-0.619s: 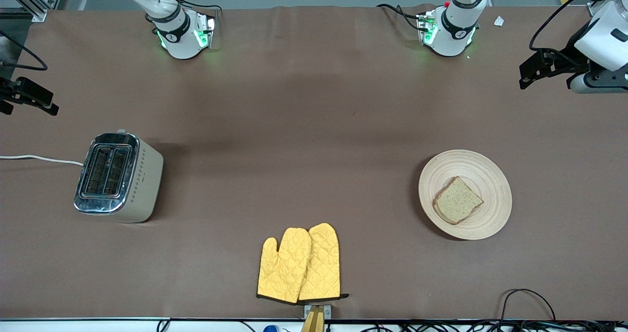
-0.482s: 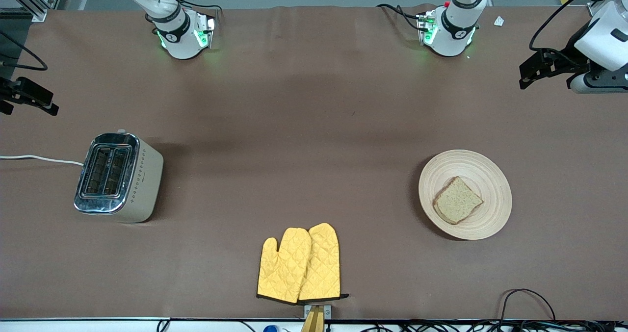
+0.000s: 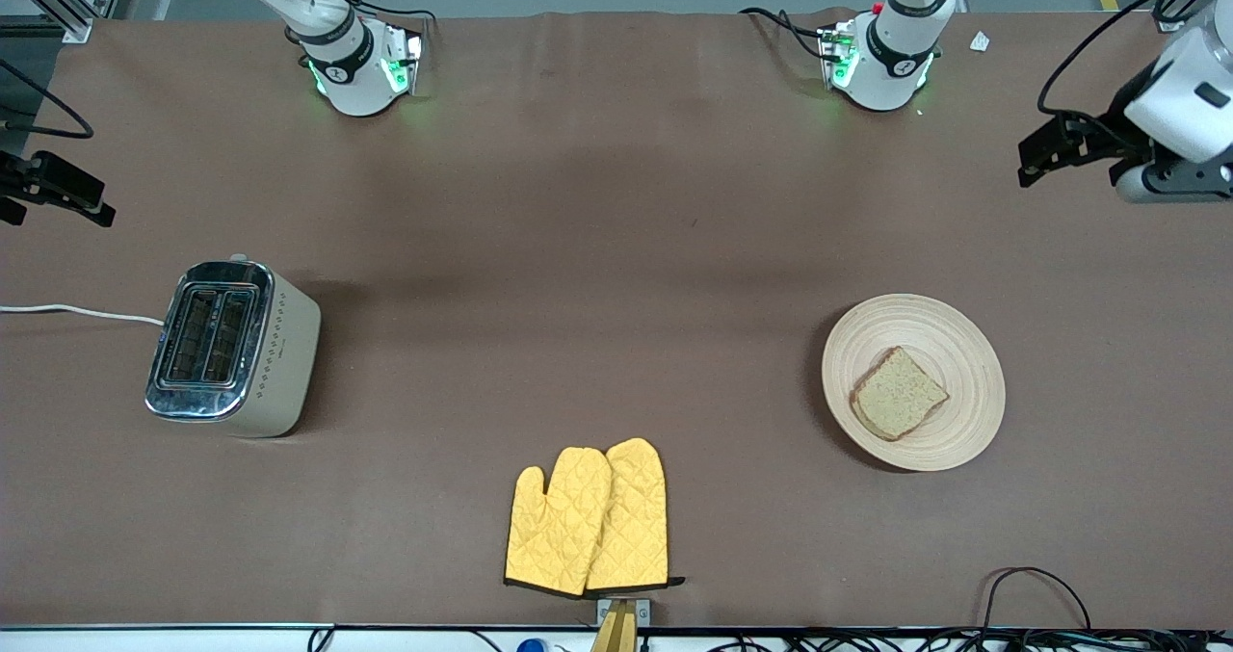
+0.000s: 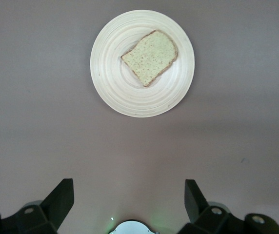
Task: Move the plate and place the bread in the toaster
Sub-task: 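Lower the left gripper toward the rim of the wooden plate, then grip the plate rim with the left gripper and slide it toward the table middle, then push the plate further toward the toaster with the left gripper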
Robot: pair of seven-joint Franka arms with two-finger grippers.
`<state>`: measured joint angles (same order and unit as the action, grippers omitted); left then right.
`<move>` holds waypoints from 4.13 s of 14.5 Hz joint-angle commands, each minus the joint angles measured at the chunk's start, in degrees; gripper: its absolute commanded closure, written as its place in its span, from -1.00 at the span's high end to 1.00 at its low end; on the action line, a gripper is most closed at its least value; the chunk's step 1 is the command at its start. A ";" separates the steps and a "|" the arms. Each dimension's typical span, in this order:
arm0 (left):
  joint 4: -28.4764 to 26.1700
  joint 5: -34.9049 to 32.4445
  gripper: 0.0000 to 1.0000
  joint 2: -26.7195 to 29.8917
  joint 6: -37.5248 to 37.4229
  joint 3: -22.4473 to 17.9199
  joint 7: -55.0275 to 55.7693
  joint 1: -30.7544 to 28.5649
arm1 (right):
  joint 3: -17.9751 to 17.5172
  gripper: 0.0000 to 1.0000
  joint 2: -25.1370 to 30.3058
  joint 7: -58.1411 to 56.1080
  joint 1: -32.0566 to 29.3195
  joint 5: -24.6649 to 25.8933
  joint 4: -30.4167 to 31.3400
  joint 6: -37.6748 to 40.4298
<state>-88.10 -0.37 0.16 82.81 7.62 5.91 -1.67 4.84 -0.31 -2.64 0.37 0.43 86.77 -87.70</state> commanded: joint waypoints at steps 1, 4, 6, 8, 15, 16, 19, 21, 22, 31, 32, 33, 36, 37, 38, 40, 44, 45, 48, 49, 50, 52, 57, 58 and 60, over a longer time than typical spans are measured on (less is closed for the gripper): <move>2.41 5.61 1.00 -5.68 1.81 -0.23 -1.42 -6.30 | 0.17 1.00 1.19 0.97 0.42 0.62 0.94 0.25; 1.79 9.60 1.00 -10.95 7.70 -0.23 -5.45 -11.95 | 0.17 1.00 1.19 0.97 0.42 0.62 0.94 0.25; 1.53 10.30 1.00 -14.38 11.30 -0.15 -10.71 -15.89 | 0.17 1.00 1.19 0.97 0.42 0.62 0.94 0.25; 1.44 13.19 1.00 -18.51 14.64 -0.15 -17.56 -18.79 | 0.17 1.00 1.19 0.97 0.42 0.62 0.94 0.25; -0.85 25.31 1.00 -32.66 24.58 -0.15 -39.29 -26.19 | 0.17 1.00 1.19 0.97 0.42 0.62 0.94 0.25; -0.67 27.33 1.00 -34.59 24.94 -0.15 -40.61 -26.45 | 0.17 1.00 1.19 0.97 0.42 0.62 0.94 0.25; -0.32 32.00 0.93 -39.52 27.48 -0.15 -43.78 -26.46 | 0.17 1.00 1.19 0.97 0.42 0.62 0.94 0.33; -0.23 32.80 0.72 -41.29 27.75 -0.15 -43.79 -26.46 | 0.17 1.00 1.19 1.06 0.42 0.62 0.94 0.34; -0.23 32.89 0.62 -41.55 27.75 -0.15 -43.70 -26.20 | 0.17 1.00 1.19 0.97 0.42 0.62 0.94 0.34; 0.74 37.90 -0.06 -46.21 29.34 0.12 -43.87 -25.49 | 0.17 1.00 1.19 0.97 0.42 0.62 0.94 0.34; 0.74 37.90 -0.12 -46.48 29.34 0.12 -43.87 -25.49 | 0.17 1.00 1.19 0.97 0.42 0.62 0.94 0.34; 1.35 37.99 -0.18 -46.83 29.34 0.29 -43.96 -25.49 | 0.17 1.00 1.19 0.97 0.42 0.62 0.94 0.34; 1.53 39.12 -0.43 -47.71 29.34 0.38 -45.45 -25.58 | 0.17 1.00 1.19 0.97 0.42 0.62 0.94 0.34; 1.53 40.70 -0.51 -48.23 29.34 0.29 -46.59 -25.75 | 0.17 1.00 1.19 0.97 0.33 0.62 0.94 0.34; 1.53 41.76 -0.59 -48.76 29.34 0.38 -48.17 -25.93 | 0.17 1.00 1.19 0.97 0.42 0.62 0.94 0.34; 1.53 42.55 -0.72 -49.47 29.34 0.29 -50.02 -26.02 | 0.17 1.00 1.19 0.97 0.42 0.62 0.94 0.34; 1.53 42.82 -0.97 -49.20 28.64 0.73 -50.38 -25.93 | 0.17 1.00 1.19 1.06 0.33 0.62 0.94 0.34; 1.44 42.82 -0.97 -49.03 28.55 1.34 -50.55 -26.02 | 0.17 1.00 1.19 0.97 0.33 0.62 0.94 0.34; 1.44 42.73 -0.98 -48.94 26.97 4.68 -55.63 -25.76 | 0.17 1.00 1.19 1.06 0.33 0.62 0.94 0.34; 1.44 42.82 -0.99 -48.68 26.53 6.34 -56.17 -25.58 | 0.17 1.00 1.19 1.06 0.33 0.62 0.94 0.34; 1.44 42.73 -0.99 -48.42 26.09 8.62 -55.83 -25.66 | 0.17 1.00 1.19 0.97 0.42 0.62 0.94 0.34; 1.18 42.82 -0.98 -48.41 26.08 12.23 -55.56 -25.40 | 0.17 1.00 1.19 0.97 0.33 0.62 0.94 0.34; 0.21 43.08 -0.98 -48.24 28.01 16.02 -55.39 -19.44 | 0.17 1.00 1.19 0.97 0.33 0.62 1.03 0.34; -0.23 43.87 -0.98 -48.24 29.50 17.42 -55.21 -18.73 | 0.26 1.00 1.19 0.97 0.33 0.62 1.03 0.34; -3.73 47.63 -0.98 -48.24 34.58 20.41 -55.12 -17.33 | 0.17 1.00 1.19 0.97 0.33 0.62 1.03 0.34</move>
<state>-88.78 43.31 -48.45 114.03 24.98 -48.62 -19.28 4.92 -0.31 -2.63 0.38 0.43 86.77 -87.50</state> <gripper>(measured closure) 0.912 0.000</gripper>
